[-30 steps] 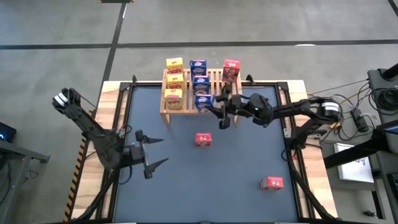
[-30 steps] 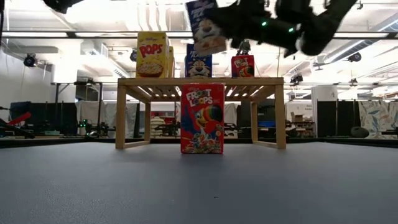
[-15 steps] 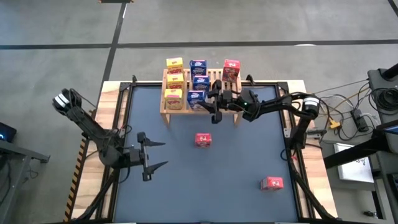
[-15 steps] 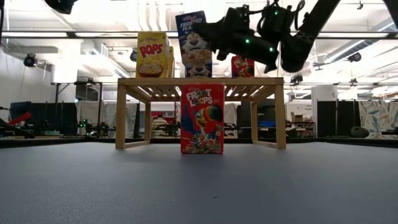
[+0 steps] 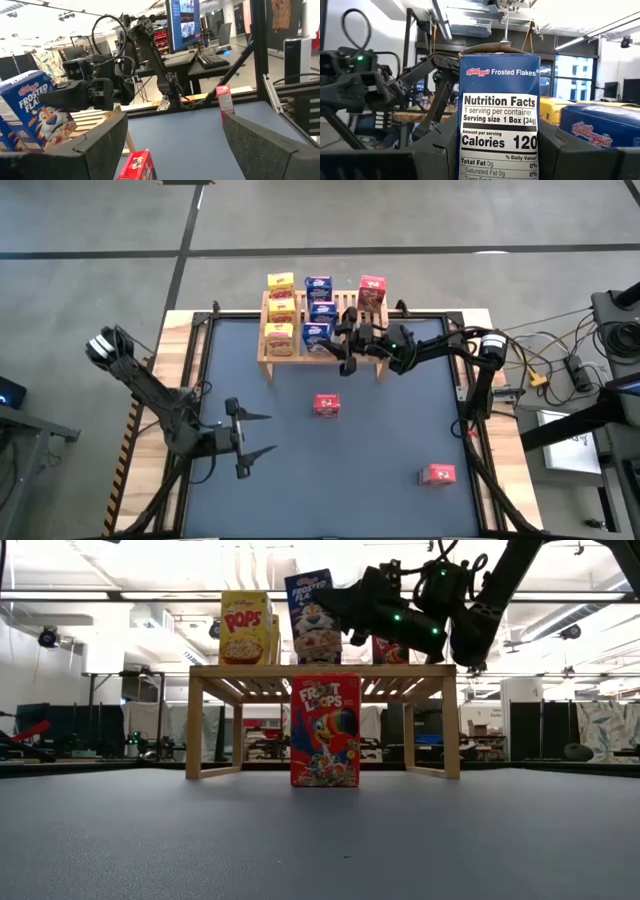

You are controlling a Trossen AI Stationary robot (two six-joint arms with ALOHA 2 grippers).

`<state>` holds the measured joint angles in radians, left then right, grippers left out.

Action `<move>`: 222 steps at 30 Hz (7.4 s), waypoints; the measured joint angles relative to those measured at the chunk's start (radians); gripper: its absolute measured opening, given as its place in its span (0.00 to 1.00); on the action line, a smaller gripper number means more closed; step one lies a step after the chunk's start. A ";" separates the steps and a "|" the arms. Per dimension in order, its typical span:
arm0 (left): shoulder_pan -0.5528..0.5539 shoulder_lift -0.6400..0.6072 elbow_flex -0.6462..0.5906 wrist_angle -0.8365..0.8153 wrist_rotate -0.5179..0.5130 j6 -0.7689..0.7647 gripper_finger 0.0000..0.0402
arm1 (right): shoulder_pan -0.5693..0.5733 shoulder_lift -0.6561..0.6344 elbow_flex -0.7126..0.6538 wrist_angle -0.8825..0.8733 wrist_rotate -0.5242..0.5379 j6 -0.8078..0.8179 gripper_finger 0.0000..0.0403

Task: Stack cereal on shelf
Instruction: Put the blue cereal box on the shelf aligned with the other blue cereal box, then put the top red cereal box on the shelf aligned with the other red cereal box

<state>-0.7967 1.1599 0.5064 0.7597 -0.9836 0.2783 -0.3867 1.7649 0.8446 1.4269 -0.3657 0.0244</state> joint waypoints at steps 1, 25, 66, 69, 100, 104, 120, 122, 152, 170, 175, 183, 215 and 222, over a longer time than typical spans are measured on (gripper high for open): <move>0.000 0.006 0.004 0.000 0.000 0.001 0.77 | -0.001 0.000 -0.002 0.000 0.000 0.002 0.38; 0.033 0.018 0.003 -0.005 -0.003 -0.010 0.77 | -0.014 0.019 -0.012 -0.114 0.000 -0.025 0.38; 0.051 0.017 0.002 -0.005 0.000 -0.026 0.77 | -0.014 -0.059 -0.002 -0.393 -0.012 -0.051 0.45; 0.051 0.017 0.002 -0.005 0.000 -0.026 0.77 | -0.014 -0.061 -0.002 -0.394 -0.014 -0.051 0.45; 0.051 0.016 0.002 -0.005 0.007 -0.026 0.77 | -0.014 -0.080 -0.002 -0.414 -0.061 0.026 0.45; 0.052 0.016 0.002 -0.005 0.007 -0.028 0.77 | -0.013 -0.090 -0.003 -0.422 -0.062 0.027 0.45; 0.053 0.016 0.002 -0.005 0.007 -0.030 0.77 | -0.020 -0.093 -0.004 -0.494 -0.031 0.032 0.74; 0.053 0.016 0.002 -0.005 0.007 -0.033 0.77 | -0.020 -0.093 -0.004 -0.493 -0.027 0.025 0.78; 0.053 0.016 0.002 -0.022 0.007 -0.056 0.77 | -0.021 -0.341 -0.029 -1.000 -0.026 -0.127 0.86; 0.053 0.016 -0.016 -0.074 0.002 -0.126 0.77 | -0.008 -0.669 -0.194 -1.193 -0.026 -0.113 0.86; 0.053 0.016 -0.053 -0.074 -0.001 -0.181 0.77 | 0.016 -0.746 -0.264 -1.176 -0.027 -0.109 0.86; 0.073 0.016 -0.064 -0.054 -0.002 -0.185 0.77 | 0.047 -0.816 -0.346 -1.034 -0.027 -0.091 0.86; 0.210 -0.056 -0.206 -0.032 0.000 -0.273 0.77 | 0.062 -0.654 -0.300 -0.731 -0.084 -0.116 0.86; 0.226 -0.111 -0.257 0.033 0.007 -0.269 0.77 | 0.062 -0.628 -0.270 -0.730 -0.085 -0.142 0.86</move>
<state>-0.5705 1.0485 0.2495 0.7925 -0.9770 0.0095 -0.3248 1.1369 0.5745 0.6971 -0.4503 -0.1177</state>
